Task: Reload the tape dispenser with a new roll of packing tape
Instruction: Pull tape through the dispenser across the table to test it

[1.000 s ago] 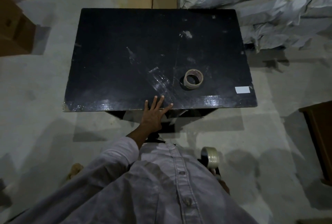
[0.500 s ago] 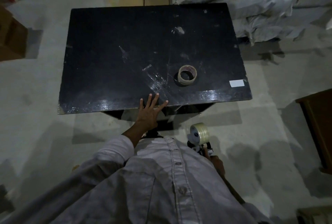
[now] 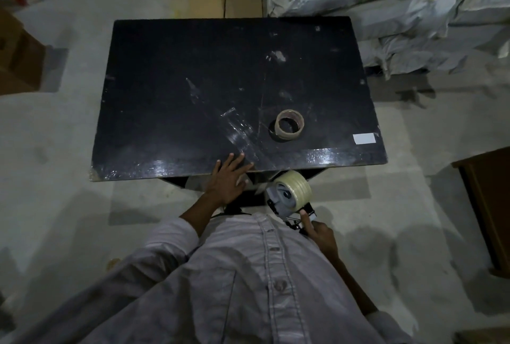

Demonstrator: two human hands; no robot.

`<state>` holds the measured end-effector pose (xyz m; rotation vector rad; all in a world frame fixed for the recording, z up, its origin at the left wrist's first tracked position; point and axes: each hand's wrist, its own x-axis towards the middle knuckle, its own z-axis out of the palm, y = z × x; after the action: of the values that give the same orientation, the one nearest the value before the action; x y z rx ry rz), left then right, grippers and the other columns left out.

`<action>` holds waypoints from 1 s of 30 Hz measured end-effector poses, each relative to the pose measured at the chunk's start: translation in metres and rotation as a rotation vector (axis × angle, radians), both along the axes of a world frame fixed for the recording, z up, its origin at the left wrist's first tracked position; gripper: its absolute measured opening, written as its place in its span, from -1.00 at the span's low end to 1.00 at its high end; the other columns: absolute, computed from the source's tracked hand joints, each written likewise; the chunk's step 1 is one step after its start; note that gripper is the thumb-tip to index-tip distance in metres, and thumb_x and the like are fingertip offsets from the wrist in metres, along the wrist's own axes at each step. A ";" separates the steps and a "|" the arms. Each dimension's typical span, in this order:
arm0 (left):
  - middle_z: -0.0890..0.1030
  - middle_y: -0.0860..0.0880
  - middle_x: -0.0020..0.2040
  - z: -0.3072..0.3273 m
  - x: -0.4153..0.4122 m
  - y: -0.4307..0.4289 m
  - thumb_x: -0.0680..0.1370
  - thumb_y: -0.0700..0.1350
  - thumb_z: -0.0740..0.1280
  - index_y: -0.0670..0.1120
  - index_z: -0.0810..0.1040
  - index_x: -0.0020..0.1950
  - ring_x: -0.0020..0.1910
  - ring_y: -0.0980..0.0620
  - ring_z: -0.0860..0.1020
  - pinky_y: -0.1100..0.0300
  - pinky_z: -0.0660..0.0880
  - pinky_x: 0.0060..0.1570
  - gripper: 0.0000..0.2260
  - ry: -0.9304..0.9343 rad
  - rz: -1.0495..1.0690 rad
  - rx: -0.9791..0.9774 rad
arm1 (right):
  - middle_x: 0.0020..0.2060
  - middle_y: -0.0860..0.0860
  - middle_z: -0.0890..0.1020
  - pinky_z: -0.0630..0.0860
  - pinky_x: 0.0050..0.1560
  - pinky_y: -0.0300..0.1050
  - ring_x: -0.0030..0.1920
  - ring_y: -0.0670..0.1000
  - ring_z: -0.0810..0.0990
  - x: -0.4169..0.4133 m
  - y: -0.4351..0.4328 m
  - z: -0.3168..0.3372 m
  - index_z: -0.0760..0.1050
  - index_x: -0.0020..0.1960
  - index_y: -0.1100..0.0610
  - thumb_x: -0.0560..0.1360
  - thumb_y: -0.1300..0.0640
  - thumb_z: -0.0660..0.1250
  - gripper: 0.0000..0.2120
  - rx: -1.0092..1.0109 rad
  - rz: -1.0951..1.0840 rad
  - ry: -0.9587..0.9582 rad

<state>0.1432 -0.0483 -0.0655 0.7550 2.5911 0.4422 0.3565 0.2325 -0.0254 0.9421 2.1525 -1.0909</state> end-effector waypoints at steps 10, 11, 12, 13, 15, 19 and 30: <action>0.34 -0.03 0.72 0.024 -0.023 -0.028 0.73 0.02 0.34 0.07 0.38 0.70 0.75 -0.15 0.17 -0.26 0.24 0.61 -0.49 0.035 0.325 0.213 | -0.57 0.01 0.53 0.52 -0.17 0.06 -0.46 0.03 0.56 -0.066 -0.024 0.035 0.43 -0.51 0.05 0.74 -0.33 0.25 -0.26 -0.057 -0.163 0.407; 0.34 -0.04 0.72 0.025 -0.026 -0.031 0.72 0.00 0.36 0.06 0.39 0.69 0.75 -0.15 0.17 -0.27 0.23 0.62 -0.48 0.057 0.348 0.212 | -0.57 0.02 0.52 0.56 -0.17 0.09 -0.46 0.05 0.56 -0.076 -0.026 0.039 0.42 -0.52 0.06 0.73 -0.36 0.23 -0.23 -0.072 -0.179 0.419; 0.34 -0.04 0.71 0.026 -0.030 -0.033 0.70 -0.03 0.37 0.05 0.40 0.68 0.75 -0.15 0.17 -0.29 0.23 0.62 -0.47 0.085 0.366 0.206 | -0.57 0.03 0.52 0.58 -0.16 0.12 -0.46 0.07 0.57 -0.086 -0.029 0.044 0.42 -0.53 0.06 0.73 -0.38 0.22 -0.22 -0.076 -0.188 0.432; 0.35 -0.05 0.71 0.028 -0.034 -0.036 0.69 -0.05 0.38 0.04 0.41 0.68 0.75 -0.15 0.17 -0.30 0.24 0.61 -0.47 0.115 0.382 0.199 | -0.57 0.05 0.52 0.59 -0.15 0.15 -0.46 0.08 0.58 -0.097 -0.031 0.049 0.43 -0.54 0.07 0.74 -0.38 0.21 -0.20 -0.079 -0.200 0.452; 0.35 -0.06 0.71 0.031 -0.042 -0.041 0.68 -0.07 0.38 0.02 0.42 0.67 0.75 -0.15 0.16 -0.30 0.22 0.62 -0.47 0.164 0.414 0.199 | -0.56 0.08 0.53 0.58 -0.16 0.14 -0.44 0.12 0.59 -0.117 -0.036 0.058 0.44 -0.52 0.12 0.72 -0.43 0.19 -0.17 -0.076 -0.217 0.481; 0.33 -0.06 0.72 0.040 -0.060 -0.050 0.65 -0.10 0.40 0.02 0.42 0.65 0.75 -0.15 0.13 -0.29 0.20 0.64 -0.45 0.239 0.485 0.227 | -0.49 0.09 0.56 0.51 -0.24 0.05 -0.42 0.09 0.56 -0.152 -0.042 0.068 0.46 -0.41 0.17 0.65 -0.56 0.17 -0.14 -0.091 -0.251 0.526; 0.32 -0.09 0.71 0.049 -0.122 -0.065 0.61 -0.12 0.42 0.00 0.42 0.65 0.75 -0.19 0.15 -0.31 0.21 0.63 -0.42 0.279 0.518 0.215 | 0.01 -0.03 0.77 0.71 0.18 0.27 0.05 0.09 0.75 -0.244 -0.048 0.078 0.65 0.13 -0.08 0.54 -0.66 0.20 -0.31 0.125 -0.190 0.581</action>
<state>0.0213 -0.1129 -0.0166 0.2010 3.0327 0.8290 0.1122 0.1844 0.0529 0.9883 2.6595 -1.4795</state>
